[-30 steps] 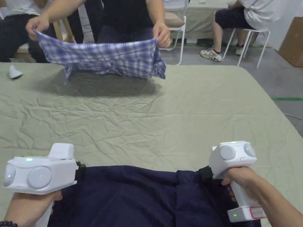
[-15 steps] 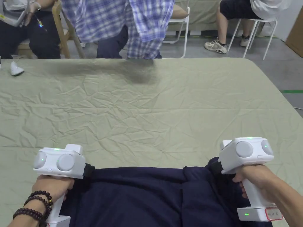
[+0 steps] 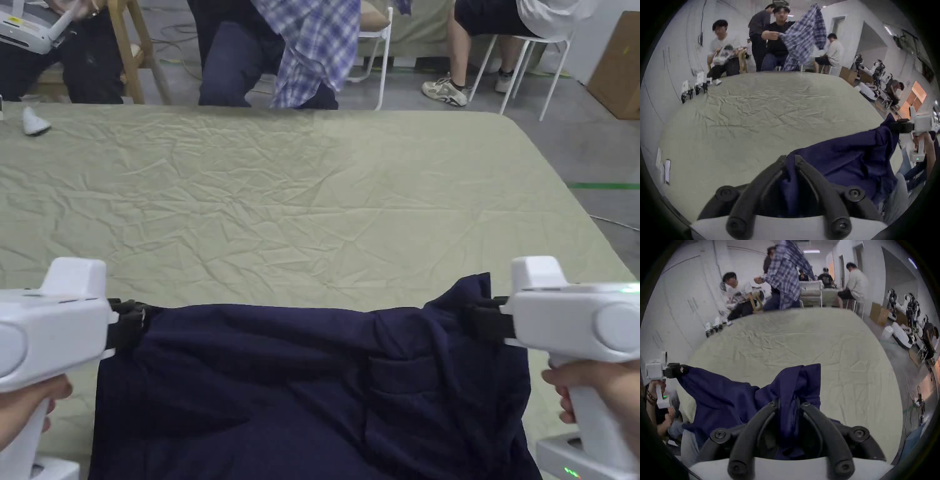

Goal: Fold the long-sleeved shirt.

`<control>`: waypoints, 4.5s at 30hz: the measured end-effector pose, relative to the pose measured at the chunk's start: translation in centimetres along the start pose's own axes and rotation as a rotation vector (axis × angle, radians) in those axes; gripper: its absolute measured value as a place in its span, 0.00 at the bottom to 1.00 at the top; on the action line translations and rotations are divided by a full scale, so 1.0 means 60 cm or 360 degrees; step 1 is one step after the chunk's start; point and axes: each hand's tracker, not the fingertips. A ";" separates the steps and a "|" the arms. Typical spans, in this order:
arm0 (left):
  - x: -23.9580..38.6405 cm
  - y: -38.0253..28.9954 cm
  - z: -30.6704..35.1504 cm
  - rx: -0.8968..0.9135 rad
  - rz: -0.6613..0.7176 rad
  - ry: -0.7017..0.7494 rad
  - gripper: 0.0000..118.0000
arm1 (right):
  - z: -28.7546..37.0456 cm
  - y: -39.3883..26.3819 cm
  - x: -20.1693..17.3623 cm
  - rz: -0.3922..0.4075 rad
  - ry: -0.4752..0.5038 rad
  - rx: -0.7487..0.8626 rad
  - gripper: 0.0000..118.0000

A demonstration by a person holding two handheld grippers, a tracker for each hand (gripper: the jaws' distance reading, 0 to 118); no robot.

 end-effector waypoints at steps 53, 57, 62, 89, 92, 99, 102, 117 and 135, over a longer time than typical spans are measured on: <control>-0.144 -0.313 0.045 -0.0338 0.1134 -0.0686 0.92 | 0.149 -0.190 -0.170 0.0150 -0.0210 0.0084 0.00; -0.176 -0.356 -0.034 -0.0496 0.1312 -0.0848 0.92 | 0.149 -0.198 -0.171 0.0155 -0.0199 0.0058 0.00; -0.134 -0.360 -0.089 -0.0467 0.1269 -0.1005 0.94 | 0.138 -0.204 -0.170 0.0162 -0.0212 0.0011 0.00; -0.234 -0.189 -0.058 -0.0350 0.0912 -0.0467 0.15 | 0.159 -0.201 -0.166 0.0113 -0.0226 0.0023 0.00; -0.303 -0.182 -0.034 -0.0319 0.0988 -0.0328 0.15 | 0.156 -0.201 -0.170 0.0127 -0.0230 0.0013 0.00; -0.349 -0.172 0.014 -0.0340 0.1004 -0.0311 0.15 | 0.140 -0.190 -0.189 0.0146 -0.0197 0.0015 0.00; -0.292 -0.156 0.030 -0.0279 0.0951 -0.0492 0.15 | 0.136 -0.187 -0.196 0.0149 -0.0181 0.0029 0.00; 0.229 -0.168 -0.117 -0.0590 0.0588 -0.0887 0.16 | 0.188 -0.221 -0.142 0.0038 -0.0196 0.0092 0.00; 0.159 -0.135 0.048 -0.0113 0.0291 -0.0575 0.04 | 0.189 -0.233 -0.117 -0.0012 -0.0226 0.0094 0.00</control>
